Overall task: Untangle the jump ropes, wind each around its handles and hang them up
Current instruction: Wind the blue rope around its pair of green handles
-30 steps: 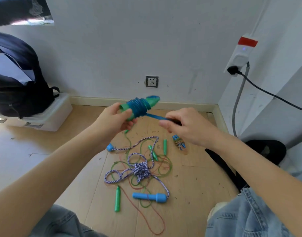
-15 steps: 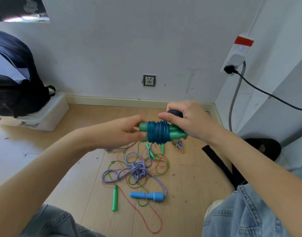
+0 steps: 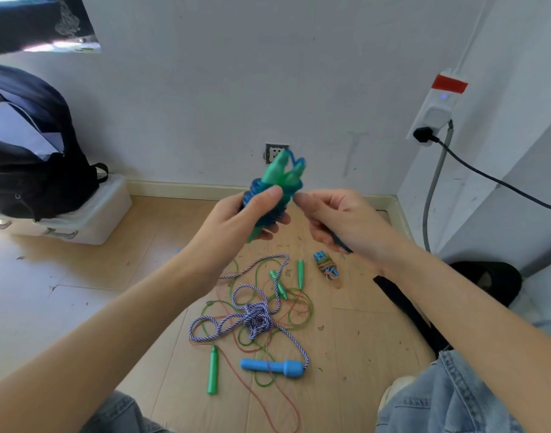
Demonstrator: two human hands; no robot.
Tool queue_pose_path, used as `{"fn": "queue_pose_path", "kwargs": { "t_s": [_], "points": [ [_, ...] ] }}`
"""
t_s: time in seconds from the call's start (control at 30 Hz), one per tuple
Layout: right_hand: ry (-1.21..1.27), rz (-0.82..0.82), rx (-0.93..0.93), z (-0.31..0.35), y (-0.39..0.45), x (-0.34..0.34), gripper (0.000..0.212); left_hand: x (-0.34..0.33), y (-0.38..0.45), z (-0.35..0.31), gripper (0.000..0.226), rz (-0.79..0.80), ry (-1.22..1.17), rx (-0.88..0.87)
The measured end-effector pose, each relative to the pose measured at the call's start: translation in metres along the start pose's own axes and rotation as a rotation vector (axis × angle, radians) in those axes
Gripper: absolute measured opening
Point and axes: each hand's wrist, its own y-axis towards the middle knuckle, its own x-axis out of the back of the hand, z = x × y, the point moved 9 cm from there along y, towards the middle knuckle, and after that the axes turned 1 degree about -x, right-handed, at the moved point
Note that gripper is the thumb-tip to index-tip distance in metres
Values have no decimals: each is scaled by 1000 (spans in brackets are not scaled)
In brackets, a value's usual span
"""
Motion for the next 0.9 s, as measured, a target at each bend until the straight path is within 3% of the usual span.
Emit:
{"fn": "queue_pose_path", "kwargs": {
  "t_s": [0.07, 0.17, 0.23, 0.3, 0.37, 0.47, 0.53, 0.63, 0.73, 0.83, 0.9],
  "points": [
    [-372, -72, 110, 10, -1, 3, 35, 12, 4, 14, 29, -104, -76, 111],
    [-1031, -188, 330, 24, -10, -3, 33, 22, 3, 34, 27, -169, -11, 228],
    [-1219, -259, 477, 36, -19, -11, 32, 18, 2, 43, 25, -145, 41, 262],
    [-1150, -293, 528, 40, -21, -12, 30, 12, 2, 48, 22, -115, 85, 258],
    [-912, -305, 479, 38, -17, -7, 32, 5, 0, 54, 18, -76, 104, 281],
    [-468, -345, 251, 16, -8, 10, 37, 2, -2, 63, 14, -59, 99, 333],
    [-329, -364, 73, -4, -5, 19, 33, 7, 1, 62, 13, -87, 155, 314],
    [-324, -296, -63, -22, -2, 20, 27, 18, 7, 58, 14, -131, 418, 233],
    [-377, -234, 71, -9, -1, 10, 28, 39, 8, 63, 21, -200, 677, 263],
    [-427, -303, 189, 3, -2, 18, 27, 42, 4, 77, 25, -149, 497, 390],
    [-487, -264, 114, -6, 2, 17, 22, 27, 1, 79, 27, -68, 325, 413]
  ]
}}
